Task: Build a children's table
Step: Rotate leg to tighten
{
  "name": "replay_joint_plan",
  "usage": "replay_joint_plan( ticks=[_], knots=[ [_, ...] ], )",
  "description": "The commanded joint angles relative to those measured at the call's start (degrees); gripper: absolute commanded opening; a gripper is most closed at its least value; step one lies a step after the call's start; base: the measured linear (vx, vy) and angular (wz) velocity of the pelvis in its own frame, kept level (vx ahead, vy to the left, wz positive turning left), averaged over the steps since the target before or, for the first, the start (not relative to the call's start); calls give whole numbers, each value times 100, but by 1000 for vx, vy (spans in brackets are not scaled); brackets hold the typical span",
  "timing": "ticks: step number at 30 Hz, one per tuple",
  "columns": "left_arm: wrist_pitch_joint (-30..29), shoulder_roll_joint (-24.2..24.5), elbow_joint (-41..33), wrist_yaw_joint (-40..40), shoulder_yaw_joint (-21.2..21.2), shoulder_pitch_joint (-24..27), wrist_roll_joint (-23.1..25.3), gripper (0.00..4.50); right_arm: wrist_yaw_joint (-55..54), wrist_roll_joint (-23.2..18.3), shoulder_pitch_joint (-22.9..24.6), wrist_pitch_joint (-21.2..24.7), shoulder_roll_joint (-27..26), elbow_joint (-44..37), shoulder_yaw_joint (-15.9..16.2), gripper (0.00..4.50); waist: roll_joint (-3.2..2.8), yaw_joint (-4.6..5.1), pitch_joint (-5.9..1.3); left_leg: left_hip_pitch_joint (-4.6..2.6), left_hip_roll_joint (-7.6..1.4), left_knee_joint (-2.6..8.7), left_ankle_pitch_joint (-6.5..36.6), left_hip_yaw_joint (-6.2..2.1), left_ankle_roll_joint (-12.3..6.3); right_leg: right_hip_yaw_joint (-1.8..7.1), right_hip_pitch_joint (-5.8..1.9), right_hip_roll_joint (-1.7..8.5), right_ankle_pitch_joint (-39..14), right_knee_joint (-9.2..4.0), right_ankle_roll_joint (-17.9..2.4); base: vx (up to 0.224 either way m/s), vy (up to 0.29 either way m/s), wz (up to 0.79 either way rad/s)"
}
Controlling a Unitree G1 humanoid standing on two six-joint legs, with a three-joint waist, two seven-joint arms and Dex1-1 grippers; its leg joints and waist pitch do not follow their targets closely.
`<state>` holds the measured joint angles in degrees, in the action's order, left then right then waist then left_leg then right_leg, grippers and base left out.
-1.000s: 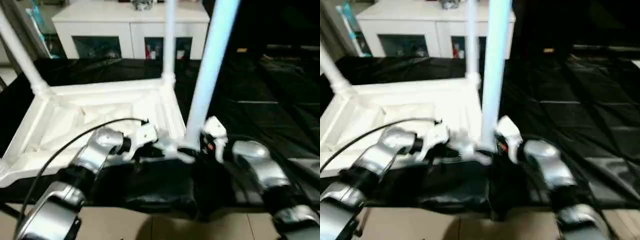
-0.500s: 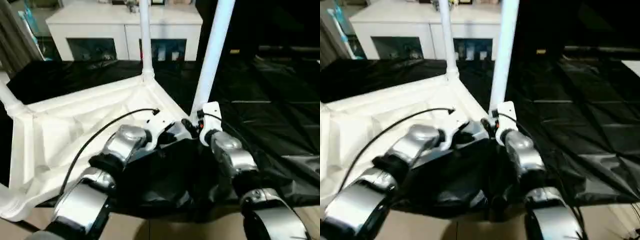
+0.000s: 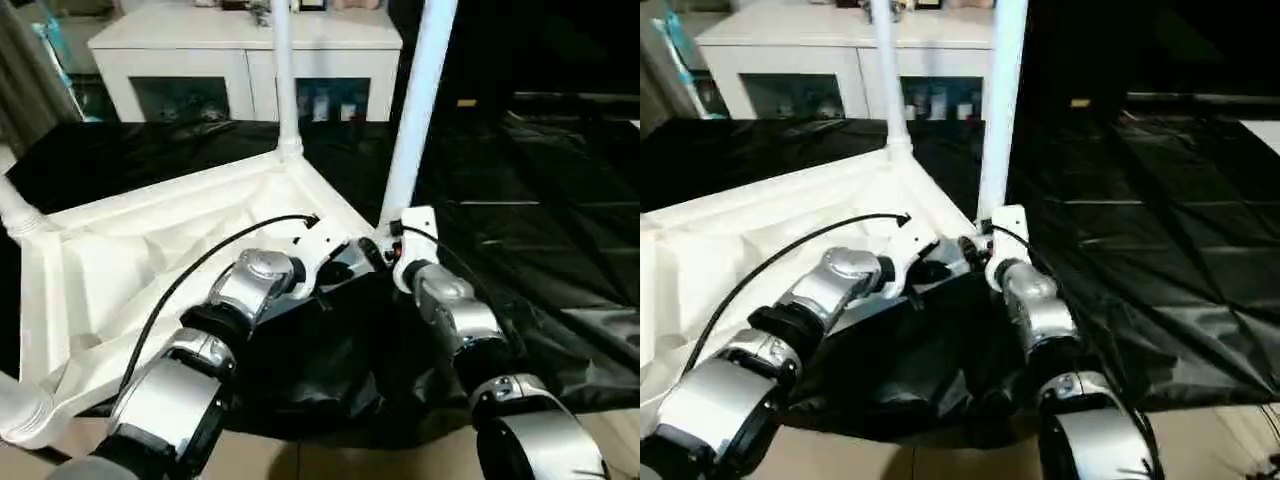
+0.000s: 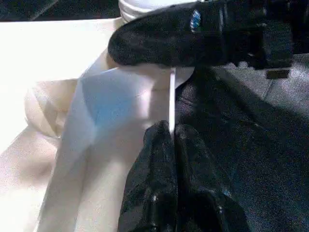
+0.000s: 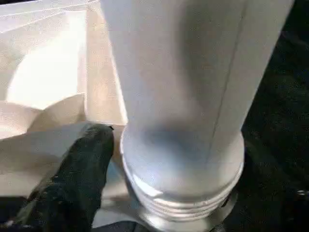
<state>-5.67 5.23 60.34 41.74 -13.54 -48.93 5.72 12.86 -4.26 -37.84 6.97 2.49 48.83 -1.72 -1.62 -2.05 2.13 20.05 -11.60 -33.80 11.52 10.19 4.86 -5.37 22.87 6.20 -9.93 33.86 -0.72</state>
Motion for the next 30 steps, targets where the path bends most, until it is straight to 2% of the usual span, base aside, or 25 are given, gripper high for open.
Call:
replay_joint_plan(
  ticks=[1, 3, 4, 5, 6, 8, 10, 11, 12, 13, 14, 15, 16, 17, 20, 21, 26, 30],
  knots=[
    [-38, 77, 144, -96, -41, 119, 129, 0, 170, -81, 133, 126, -45, 40, 100, 414, 6, -16, -262, 15, -92, 506, 1921, -60, -176, 218, -229, 240, -2394, -549, -853, 0, 0, 0],
    [57, 100, 99, 0, -39, 168, 104, 0, 285, -98, 221, 37, 36, -122, 104, 429, 2, -27, -265, 20, -92, 502, 1848, -50, -194, 222, -234, 239, -2291, -550, -869, 0, 0, 0],
    [301, 160, 6, 201, -83, 263, 99, 0, 525, -120, 389, -105, 184, -425, 141, 437, -12, -35, -265, 27, -100, 508, 1804, -56, -208, 224, -246, 248, -2197, -540, -905, 0, 0, 0],
    [348, 177, -19, 254, -93, 287, 96, 0, 605, -124, 434, -150, 225, -507, 159, 445, 8, -42, -276, 33, -101, 502, 1752, -47, -243, 228, -257, 239, -2085, -532, -914, 0, 0, 0],
    [396, 209, -72, 353, -110, 331, 88, 0, 780, -127, 516, -243, 306, -661, 208, 445, -11, -49, -291, 36, -106, 502, 1701, -51, -262, 231, -268, 243, -1944, -511, -943, 0, 0, 0],
    [486, 263, -120, 511, -134, 385, 85, 0, 1096, -126, 619, -358, 433, -857, 260, 445, 8, -41, -292, 58, -105, 491, 1561, -41, -305, 233, -281, 235, -1658, -474, -1043, 0, 0, 0],
    [620, 361, -232, 758, -180, 478, 73, 0, 1676, -170, 767, -366, 675, -1154, 385, 445, 11, -62, -301, 59, -107, 465, 1400, -28, -423, 239, -312, 244, -1432, -453, -1143, 0, 0, 0],
    [720, 431, -311, 926, -211, 540, 62, 0, 2100, -205, 867, -350, 857, -1344, 484, 445, 4, -58, -311, 88, -103, 443, 1207, -23, -498, 245, -321, 245, -1200, -418, -1212, 0, 0, 0],
    [720, 431, -311, 927, -211, 541, 62, 0, 2103, -205, 868, -350, 858, -1345, 485, 445, -1, -71, -322, 88, -103, 435, 1134, -29, -544, 234, -338, 240, -1076, -404, -1243, 0, 0, 0],
    [898, 631, -564, 1383, -277, 705, 20, 0, 3065, -347, 1076, -390, 1295, -1726, 647, 445, -19, -61, -322, 90, -101, 419, 989, -19, -598, 237, -330, 233, -833, -382, -1320, 0, 0, 0],
    [898, 631, -564, 1383, -277, 705, 20, 0, 3065, -347, 1076, -390, 1295, -1726, 647, 445, -3, -86, -332, 99, -109, 418, 921, -36, -657, 223, -375, 235, -728, -370, -1342, 0, 0, 0],
    [945, 692, -646, 1517, -292, 757, 12, 0, 3288, -395, 1132, -394, 1412, -1835, 665, 445, 1, -111, -337, 99, -120, 391, 833, -14, -778, 236, -366, 229, -466, -335, -1426, 0, 0, 0],
    [1027, 806, -801, 1732, -334, 846, 1, 0, 3524, -426, 1160, -474, 1568, -1896, 668, 445, -19, -111, -330, 118, -124, 393, 824, -17, -823, 226, -367, 233, -468, -318, -1465, 0, 0, 0],
    [1040, 824, -825, 1763, -340, 860, 0, 0, 3553, -429, 1162, -487, 1590, -1902, 667, 445, -29, -108, -337, 118, -124, 390, 822, -14, -817, 222, -367, 231, -497, -320, -1471, 0, 0, 0],
    [1050, 923, -1011, 1942, -349, 956, -38, 0, 3700, -440, 1162, -572, 1704, -1912, 637, 445, -53, -120, -327, 54, -150, 407, 1007, -3, -640, 235, -321, 226, -764, -347, -1501, 0, 0, 0],
    [1050, 972, -1109, 2040, -356, 1005, -64, 0, 3786, -452, 1162, -609, 1757, -1920, 626, 445, -28, -140, -323, 59, -164, 416, 1031, -6, -604, 243, -334, 235, -795, -340, -1517, 0, 0, 0],
    [990, 1186, -1583, 2446, -406, 1232, -166, 0, 4484, -597, 1239, -603, 2009, -2113, 753, 445, -43, -190, -321, 46, -169, 411, 972, 12, -614, 255, -321, 210, -607, -311, -1528, 0, 0, 0],
    [896, 1242, -1866, 2722, -433, 1331, -269, 0, 4807, -533, 1265, -704, 2037, -2096, 925, 445, -37, -195, -312, 45, -169, 424, 1075, 7, -538, 254, -315, 221, -858, -338, -1471, 0, 0, 0]
  ],
)
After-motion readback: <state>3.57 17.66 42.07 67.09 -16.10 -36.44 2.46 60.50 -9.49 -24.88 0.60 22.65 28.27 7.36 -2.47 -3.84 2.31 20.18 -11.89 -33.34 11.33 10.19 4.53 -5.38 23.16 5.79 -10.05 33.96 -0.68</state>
